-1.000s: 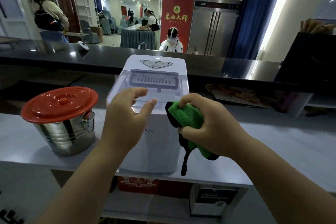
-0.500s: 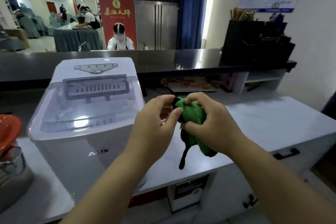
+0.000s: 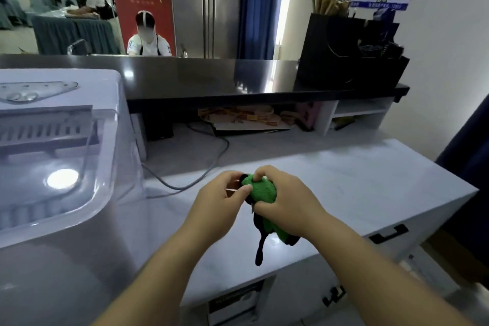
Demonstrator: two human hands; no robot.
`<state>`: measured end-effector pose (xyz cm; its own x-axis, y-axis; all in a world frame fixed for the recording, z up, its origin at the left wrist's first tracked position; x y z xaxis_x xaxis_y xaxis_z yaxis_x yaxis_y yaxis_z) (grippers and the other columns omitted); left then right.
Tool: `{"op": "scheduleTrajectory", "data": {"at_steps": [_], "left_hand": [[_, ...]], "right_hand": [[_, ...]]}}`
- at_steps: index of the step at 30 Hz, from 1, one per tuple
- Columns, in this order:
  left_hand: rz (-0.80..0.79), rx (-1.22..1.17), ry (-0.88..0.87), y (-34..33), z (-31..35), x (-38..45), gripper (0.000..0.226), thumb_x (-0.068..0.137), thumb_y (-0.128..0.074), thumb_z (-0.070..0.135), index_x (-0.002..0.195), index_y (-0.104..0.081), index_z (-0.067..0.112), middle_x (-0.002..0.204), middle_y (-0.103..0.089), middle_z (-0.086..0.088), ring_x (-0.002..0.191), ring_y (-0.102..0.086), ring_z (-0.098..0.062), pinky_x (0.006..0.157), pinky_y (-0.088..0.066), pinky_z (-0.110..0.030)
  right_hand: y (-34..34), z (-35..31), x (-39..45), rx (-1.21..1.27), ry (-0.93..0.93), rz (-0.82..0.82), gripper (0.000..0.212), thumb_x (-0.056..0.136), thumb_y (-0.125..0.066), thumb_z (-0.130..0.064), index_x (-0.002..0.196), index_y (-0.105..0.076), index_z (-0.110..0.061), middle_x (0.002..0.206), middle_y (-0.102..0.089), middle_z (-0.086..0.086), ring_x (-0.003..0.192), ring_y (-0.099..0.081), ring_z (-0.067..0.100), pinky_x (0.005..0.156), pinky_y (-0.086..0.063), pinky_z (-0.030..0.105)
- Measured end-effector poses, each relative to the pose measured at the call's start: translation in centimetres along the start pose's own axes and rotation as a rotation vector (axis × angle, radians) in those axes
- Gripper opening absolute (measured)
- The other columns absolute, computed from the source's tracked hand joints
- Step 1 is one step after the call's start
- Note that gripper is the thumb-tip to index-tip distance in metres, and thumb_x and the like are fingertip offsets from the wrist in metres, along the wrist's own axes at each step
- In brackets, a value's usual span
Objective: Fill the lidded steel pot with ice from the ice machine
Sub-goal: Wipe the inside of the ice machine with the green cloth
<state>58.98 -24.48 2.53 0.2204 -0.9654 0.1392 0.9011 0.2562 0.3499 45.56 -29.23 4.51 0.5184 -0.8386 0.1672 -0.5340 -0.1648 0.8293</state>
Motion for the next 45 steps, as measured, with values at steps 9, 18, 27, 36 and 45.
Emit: {"op": "scheduleTrajectory", "data": {"at_steps": [9,18,27,36,45], "left_hand": [[0.050,0.008,0.248,-3.6,-6.8,4.4,0.011,0.087,-0.061,0.026,0.094,-0.060,0.034,0.093,-0.068,0.006,0.088,-0.064,-0.012,0.087,-0.051,-0.040],[0.133,0.018,0.426,-4.6,-11.8,6.0,0.018,0.082,-0.069,0.021,0.098,-0.062,0.023,0.082,-0.066,0.005,0.073,-0.063,-0.012,0.078,-0.053,-0.036],[0.141,-0.008,0.538,-4.2,-15.2,7.7,0.027,0.076,-0.073,0.009,0.098,-0.060,0.018,0.087,-0.069,-0.002,0.079,-0.065,-0.018,0.073,-0.052,-0.028],[0.161,-0.160,0.546,-4.3,-15.8,8.0,0.015,0.086,-0.061,0.004,0.094,-0.061,0.016,0.078,-0.058,-0.005,0.060,-0.057,-0.019,0.053,-0.051,-0.030],[0.136,-0.271,0.583,-4.5,-15.6,8.2,0.021,0.090,-0.053,0.000,0.104,-0.060,0.013,0.079,-0.061,-0.005,0.056,-0.056,-0.014,0.049,-0.046,-0.021]], "right_hand": [[-4.3,6.1,4.8,-0.052,-0.043,-0.248,0.037,0.077,-0.062,-0.027,0.110,-0.046,-0.033,0.096,-0.052,-0.007,0.083,-0.051,0.018,0.064,-0.043,0.031],[-10.3,8.5,6.9,0.035,-0.109,-0.334,0.038,0.079,-0.059,-0.028,0.113,-0.043,-0.029,0.106,-0.054,-0.001,0.087,-0.055,0.022,0.064,-0.043,0.031],[-12.1,10.3,8.4,0.325,-0.245,-0.452,0.037,0.086,-0.063,-0.039,0.121,-0.055,-0.032,0.117,-0.046,-0.001,0.101,-0.053,0.014,0.080,-0.042,0.022],[-11.9,12.8,9.1,0.484,-0.509,-0.360,0.049,0.077,-0.078,-0.029,0.118,-0.051,-0.023,0.103,-0.057,-0.001,0.085,-0.059,0.010,0.065,-0.047,0.018],[-11.3,11.1,9.4,0.263,-0.305,-0.398,0.061,0.070,-0.081,-0.038,0.123,-0.056,-0.022,0.111,-0.053,-0.006,0.086,-0.055,0.006,0.066,-0.041,0.016]]}}
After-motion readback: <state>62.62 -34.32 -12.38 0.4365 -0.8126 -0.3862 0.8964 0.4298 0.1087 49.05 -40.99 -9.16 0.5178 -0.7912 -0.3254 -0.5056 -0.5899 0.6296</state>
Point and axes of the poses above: each hand's wrist, its own x-axis towards the middle knuckle, its own y-axis out of the back of the hand, z = x × y, the point moved 5 cm from there along x, towards the middle knuckle
